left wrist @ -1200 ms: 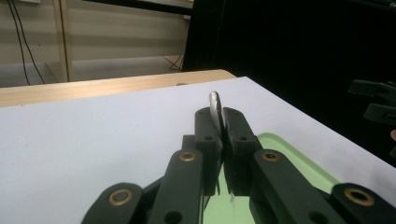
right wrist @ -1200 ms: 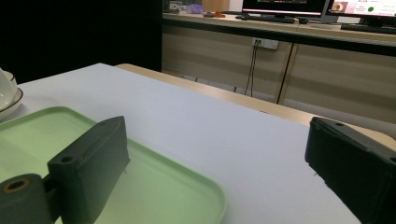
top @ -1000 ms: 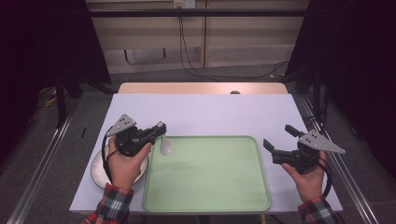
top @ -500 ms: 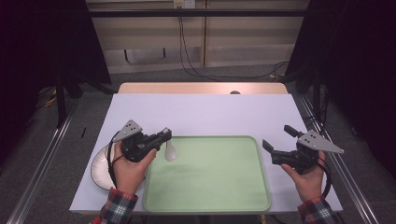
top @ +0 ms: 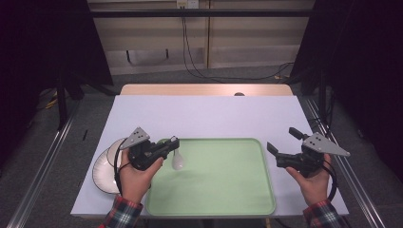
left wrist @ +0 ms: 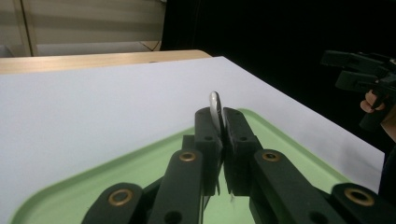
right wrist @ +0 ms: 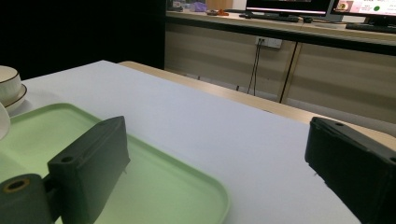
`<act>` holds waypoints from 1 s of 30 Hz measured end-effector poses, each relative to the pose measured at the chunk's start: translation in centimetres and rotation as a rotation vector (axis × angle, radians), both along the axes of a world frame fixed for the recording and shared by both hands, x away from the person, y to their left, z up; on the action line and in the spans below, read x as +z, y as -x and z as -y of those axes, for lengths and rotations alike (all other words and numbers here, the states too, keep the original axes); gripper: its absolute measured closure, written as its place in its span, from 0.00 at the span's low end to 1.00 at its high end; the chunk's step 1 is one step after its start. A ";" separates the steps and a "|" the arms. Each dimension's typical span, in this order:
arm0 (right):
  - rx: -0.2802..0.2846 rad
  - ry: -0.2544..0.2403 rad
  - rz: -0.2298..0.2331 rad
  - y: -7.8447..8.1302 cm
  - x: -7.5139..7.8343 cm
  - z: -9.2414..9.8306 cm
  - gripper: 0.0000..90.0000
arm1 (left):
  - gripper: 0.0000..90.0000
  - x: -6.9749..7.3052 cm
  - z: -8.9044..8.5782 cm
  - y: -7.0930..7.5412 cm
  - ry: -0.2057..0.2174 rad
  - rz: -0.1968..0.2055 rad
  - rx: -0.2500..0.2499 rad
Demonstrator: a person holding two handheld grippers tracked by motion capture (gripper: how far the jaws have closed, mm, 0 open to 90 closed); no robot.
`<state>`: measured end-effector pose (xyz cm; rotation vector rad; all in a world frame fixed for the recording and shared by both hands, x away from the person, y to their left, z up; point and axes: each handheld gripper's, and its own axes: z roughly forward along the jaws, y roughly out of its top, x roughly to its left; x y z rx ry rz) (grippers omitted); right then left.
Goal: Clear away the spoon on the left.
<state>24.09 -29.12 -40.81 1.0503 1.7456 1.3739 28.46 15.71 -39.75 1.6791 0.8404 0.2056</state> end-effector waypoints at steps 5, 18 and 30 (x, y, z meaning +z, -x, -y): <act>0.001 0.009 0.002 0.0 0.0 0.0 0.06 | 0.95 -0.5 0.3 0.2 -0.004 -0.013 -0.017; 0.003 0.006 0.002 -0.1 0.0 0.0 0.06 | 0.95 -1.4 1.2 0.6 -0.004 -0.023 -0.076; -0.003 0.006 0.000 0.0 0.0 -0.1 0.06 | 0.95 -1.9 1.8 1.2 -0.015 -0.033 -0.110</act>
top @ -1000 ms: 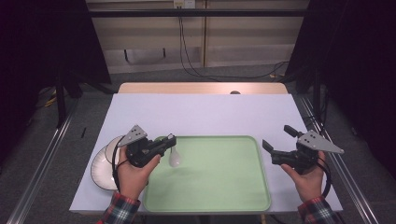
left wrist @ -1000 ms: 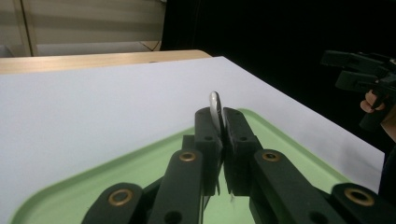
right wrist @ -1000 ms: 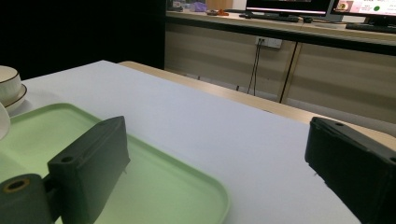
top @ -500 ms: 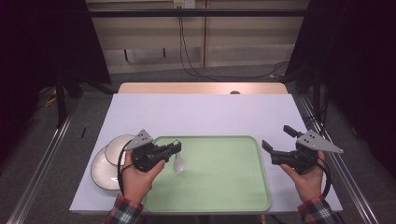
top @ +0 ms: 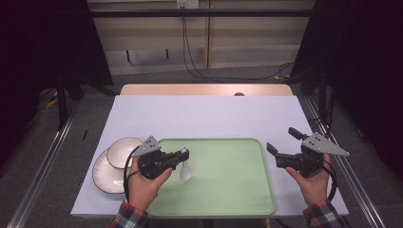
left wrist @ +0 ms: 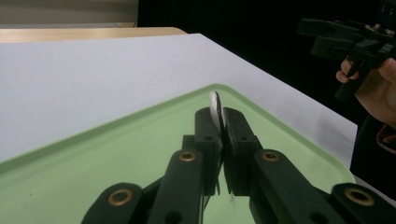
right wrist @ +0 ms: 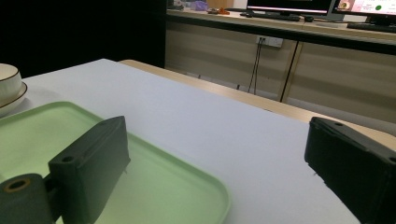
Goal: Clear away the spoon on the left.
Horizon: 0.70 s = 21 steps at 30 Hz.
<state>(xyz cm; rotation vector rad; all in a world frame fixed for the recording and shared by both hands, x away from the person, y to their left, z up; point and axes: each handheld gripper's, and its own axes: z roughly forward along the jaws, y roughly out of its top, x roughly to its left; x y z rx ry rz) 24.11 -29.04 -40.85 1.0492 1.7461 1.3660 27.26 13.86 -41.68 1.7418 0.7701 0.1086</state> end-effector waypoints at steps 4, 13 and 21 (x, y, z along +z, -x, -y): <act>0.001 0.000 0.001 0.0 0.0 0.0 0.07 | 0.95 -0.1 0.1 0.1 0.007 -0.008 -0.005; 0.010 0.008 0.000 0.0 0.0 -0.1 0.07 | 0.95 -0.3 0.0 0.7 0.012 -0.012 -0.019; 0.011 0.007 -0.005 -0.1 -0.1 -0.2 0.07 | 0.95 -0.7 -0.4 1.0 0.012 -0.028 -0.014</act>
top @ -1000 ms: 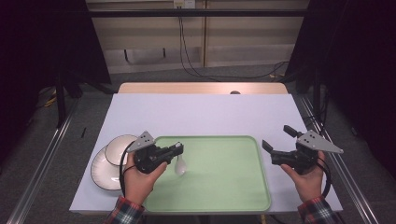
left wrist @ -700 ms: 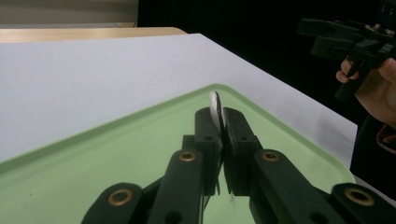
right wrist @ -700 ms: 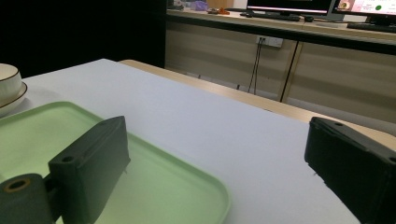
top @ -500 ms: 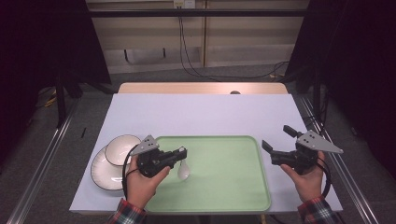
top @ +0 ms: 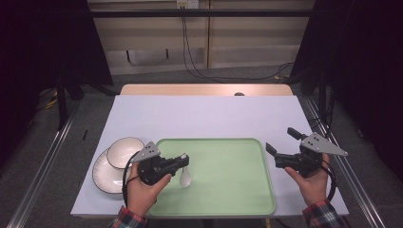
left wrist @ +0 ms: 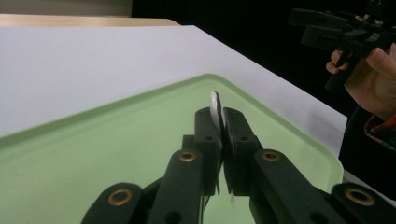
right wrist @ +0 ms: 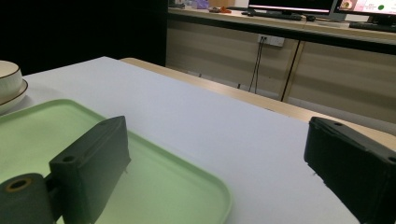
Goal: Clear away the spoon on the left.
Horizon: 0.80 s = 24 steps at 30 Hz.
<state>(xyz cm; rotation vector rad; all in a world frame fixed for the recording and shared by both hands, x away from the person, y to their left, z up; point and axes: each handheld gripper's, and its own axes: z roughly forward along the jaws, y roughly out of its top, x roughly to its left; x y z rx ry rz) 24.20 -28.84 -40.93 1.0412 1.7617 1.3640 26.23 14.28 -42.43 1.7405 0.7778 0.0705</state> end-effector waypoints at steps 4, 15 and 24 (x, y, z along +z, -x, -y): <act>0.001 -0.003 -0.001 0.0 0.0 0.1 0.07 | 0.95 -0.2 0.0 0.1 0.007 -0.011 -0.003; 0.004 -0.002 0.003 0.0 0.0 0.1 0.07 | 0.93 -0.9 -0.3 -0.5 -0.003 0.022 0.014; 0.001 0.006 0.004 0.1 0.0 0.1 0.07 | 0.91 -1.5 -0.1 -1.3 -0.020 0.038 0.021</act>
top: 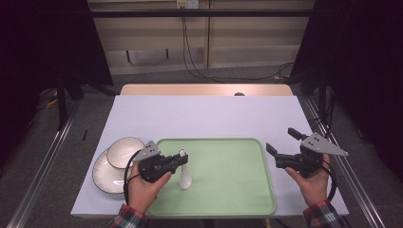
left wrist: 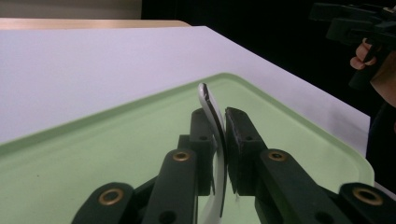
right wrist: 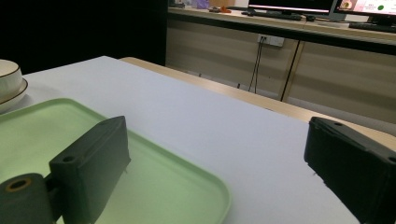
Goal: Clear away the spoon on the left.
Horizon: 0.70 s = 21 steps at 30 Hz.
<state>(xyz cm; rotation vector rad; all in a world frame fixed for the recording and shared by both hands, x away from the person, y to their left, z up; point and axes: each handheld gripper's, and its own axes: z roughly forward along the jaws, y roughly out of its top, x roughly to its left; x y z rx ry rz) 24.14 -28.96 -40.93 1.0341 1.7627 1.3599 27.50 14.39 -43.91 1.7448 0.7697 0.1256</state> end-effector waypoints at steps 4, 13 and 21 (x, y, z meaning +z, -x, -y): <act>0.003 -0.001 -0.004 0.1 0.0 0.0 0.07 | 0.89 -0.3 0.1 -0.4 -0.013 0.006 0.014; -0.001 0.000 -0.001 0.2 0.0 0.1 0.07 | 0.85 -1.0 0.4 -1.2 -0.020 0.004 0.020; -0.002 0.000 -0.002 0.3 0.0 0.2 0.07 | 0.81 -1.4 0.5 -1.6 -0.028 0.009 0.038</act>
